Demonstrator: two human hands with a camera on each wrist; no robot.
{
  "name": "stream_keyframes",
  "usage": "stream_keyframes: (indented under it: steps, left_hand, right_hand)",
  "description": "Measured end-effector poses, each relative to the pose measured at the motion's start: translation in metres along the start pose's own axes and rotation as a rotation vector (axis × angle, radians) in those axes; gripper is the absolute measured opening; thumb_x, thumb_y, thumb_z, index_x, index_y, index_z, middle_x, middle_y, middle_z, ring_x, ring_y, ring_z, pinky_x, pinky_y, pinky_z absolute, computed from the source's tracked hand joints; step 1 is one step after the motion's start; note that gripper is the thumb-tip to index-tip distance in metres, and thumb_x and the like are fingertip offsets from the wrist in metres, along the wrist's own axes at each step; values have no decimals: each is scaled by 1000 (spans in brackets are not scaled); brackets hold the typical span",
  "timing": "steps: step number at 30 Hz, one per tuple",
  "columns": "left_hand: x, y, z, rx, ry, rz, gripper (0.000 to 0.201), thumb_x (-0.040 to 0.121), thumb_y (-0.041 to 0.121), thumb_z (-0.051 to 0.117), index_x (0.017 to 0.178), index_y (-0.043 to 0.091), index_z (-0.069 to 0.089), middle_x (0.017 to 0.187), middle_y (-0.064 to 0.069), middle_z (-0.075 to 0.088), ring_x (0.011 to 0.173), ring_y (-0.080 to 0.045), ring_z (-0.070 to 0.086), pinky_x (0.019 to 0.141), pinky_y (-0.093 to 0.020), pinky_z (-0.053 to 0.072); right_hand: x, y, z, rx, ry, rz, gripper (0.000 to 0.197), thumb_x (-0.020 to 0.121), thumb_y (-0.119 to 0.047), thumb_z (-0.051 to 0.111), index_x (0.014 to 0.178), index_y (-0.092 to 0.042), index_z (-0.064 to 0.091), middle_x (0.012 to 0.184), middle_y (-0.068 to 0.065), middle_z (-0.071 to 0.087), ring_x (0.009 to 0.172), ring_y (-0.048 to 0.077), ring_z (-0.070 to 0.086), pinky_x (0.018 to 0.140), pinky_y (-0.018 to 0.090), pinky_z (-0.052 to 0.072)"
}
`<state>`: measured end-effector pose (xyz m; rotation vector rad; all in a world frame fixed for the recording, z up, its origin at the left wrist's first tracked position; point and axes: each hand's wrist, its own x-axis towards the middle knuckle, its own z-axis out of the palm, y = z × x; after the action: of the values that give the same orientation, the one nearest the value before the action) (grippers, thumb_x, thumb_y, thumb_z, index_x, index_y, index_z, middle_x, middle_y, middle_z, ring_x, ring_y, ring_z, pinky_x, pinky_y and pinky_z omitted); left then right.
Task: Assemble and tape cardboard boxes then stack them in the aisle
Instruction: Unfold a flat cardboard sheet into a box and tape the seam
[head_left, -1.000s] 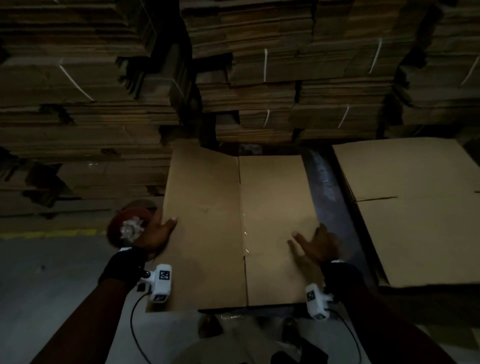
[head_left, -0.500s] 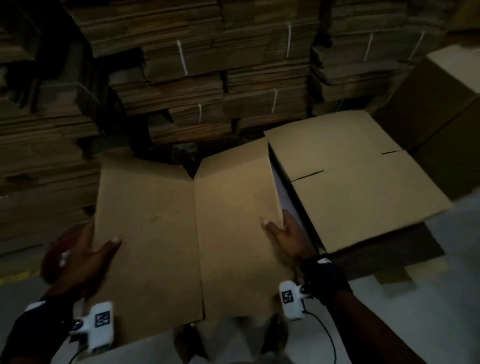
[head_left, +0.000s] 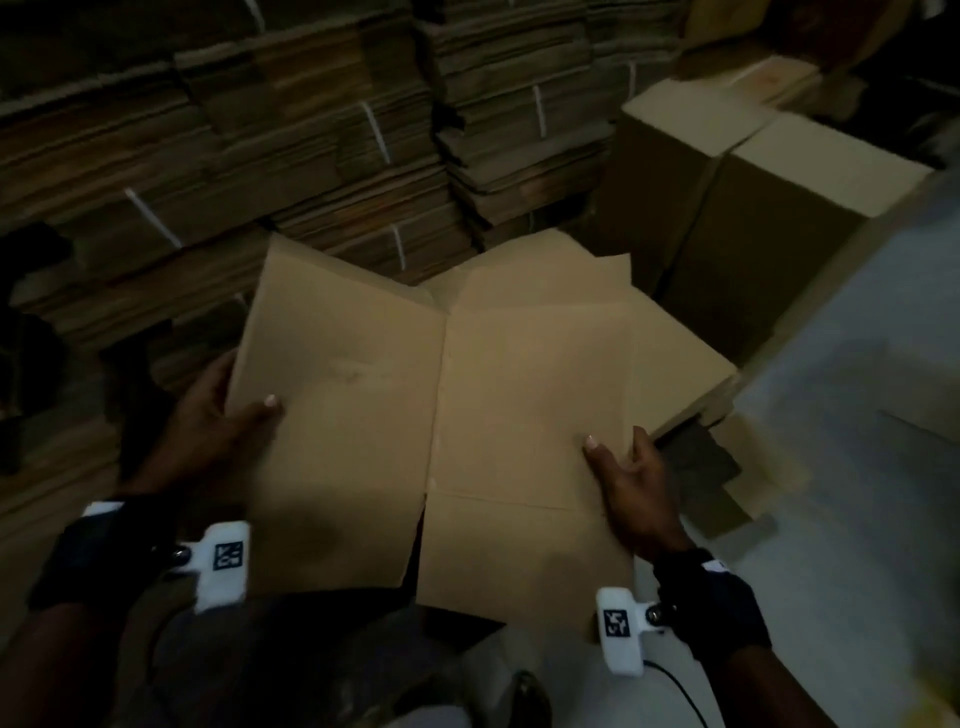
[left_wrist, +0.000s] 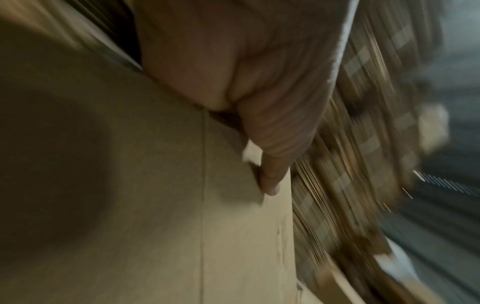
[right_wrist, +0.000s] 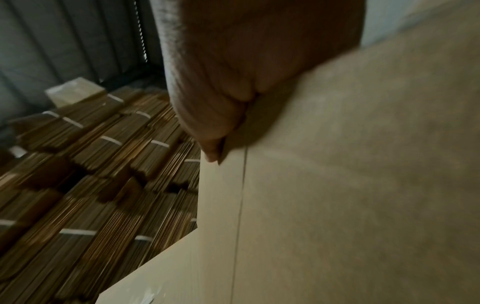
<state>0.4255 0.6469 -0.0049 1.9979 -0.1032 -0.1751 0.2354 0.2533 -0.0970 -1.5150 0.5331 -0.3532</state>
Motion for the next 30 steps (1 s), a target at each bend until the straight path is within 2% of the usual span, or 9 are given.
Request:
stream_keyframes:
  steps: [4, 7, 11, 14, 16, 19, 22, 26, 30]
  left_hand:
    - [83, 26, 63, 147, -124, 65, 53, 87, 17, 76, 133, 20, 49, 125, -10, 62, 107, -28, 63, 80, -38, 53]
    - [138, 50, 113, 236, -221, 157, 43, 87, 15, 77, 120, 23, 50, 118, -5, 60, 104, -22, 59, 74, -26, 49]
    - [209, 68, 173, 372, -284, 260, 40, 86, 5, 78, 121, 6, 59, 113, -8, 58, 101, -20, 55, 63, -2, 42]
    - [259, 55, 207, 511, -296, 258, 37, 90, 14, 75, 116, -8, 61, 114, -23, 65, 97, -29, 59, 80, -29, 44]
    - [286, 32, 221, 662, -334, 180, 57, 91, 29, 74, 127, -11, 54, 123, -33, 60, 109, -41, 59, 90, -44, 44]
    - [312, -3, 228, 706, -384, 109, 85, 84, 40, 80, 142, -8, 40, 130, -32, 58, 120, -45, 56, 98, -48, 43]
    - [334, -16, 235, 719, -407, 153, 77, 83, 35, 82, 137, -7, 45, 128, -31, 59, 117, -45, 57, 92, -46, 43]
    - [360, -21, 252, 729, -429, 217, 84, 85, 31, 80, 148, -5, 37, 151, -28, 40, 139, -42, 41, 112, -45, 30]
    - [375, -29, 265, 748, -407, 144, 91, 83, 53, 76, 148, 0, 40, 151, -27, 42, 140, -42, 40, 115, -51, 32]
  right_hand:
    - [5, 10, -41, 16, 187, 25, 29, 98, -31, 67, 126, -31, 59, 117, -11, 72, 107, 5, 68, 94, 35, 55]
    - [10, 18, -51, 44, 361, 43, 27, 99, -25, 66, 125, -24, 61, 116, -10, 71, 104, 3, 68, 87, 26, 54]
    - [23, 39, -45, 111, 580, 128, 22, 97, -20, 68, 119, -17, 65, 116, -1, 72, 107, 16, 68, 96, 39, 55]
    - [35, 60, -18, 105, 692, 218, 40, 96, -28, 70, 130, -9, 60, 125, 1, 67, 114, 21, 63, 105, 42, 50]
    - [42, 73, 3, 81, 744, 315, 47, 96, -35, 69, 130, -7, 56, 129, 4, 62, 113, 21, 58, 106, 41, 47]
    - [50, 80, 34, 17, 779, 393, 61, 94, -45, 68, 140, -10, 49, 148, 6, 50, 135, 25, 48, 115, 42, 39]
    - [55, 87, 56, -135, 852, 356, 82, 95, -43, 65, 158, -8, 27, 160, -5, 23, 147, 12, 23, 117, 16, 15]
    - [62, 110, 73, -260, 845, 633, 93, 92, -61, 57, 162, -16, 15, 167, 12, 22, 151, 34, 23, 121, 45, 21]
    - [77, 103, 80, -293, 800, 779, 93, 95, -63, 53, 163, -19, 6, 166, 17, 16, 150, 40, 19, 118, 52, 20]
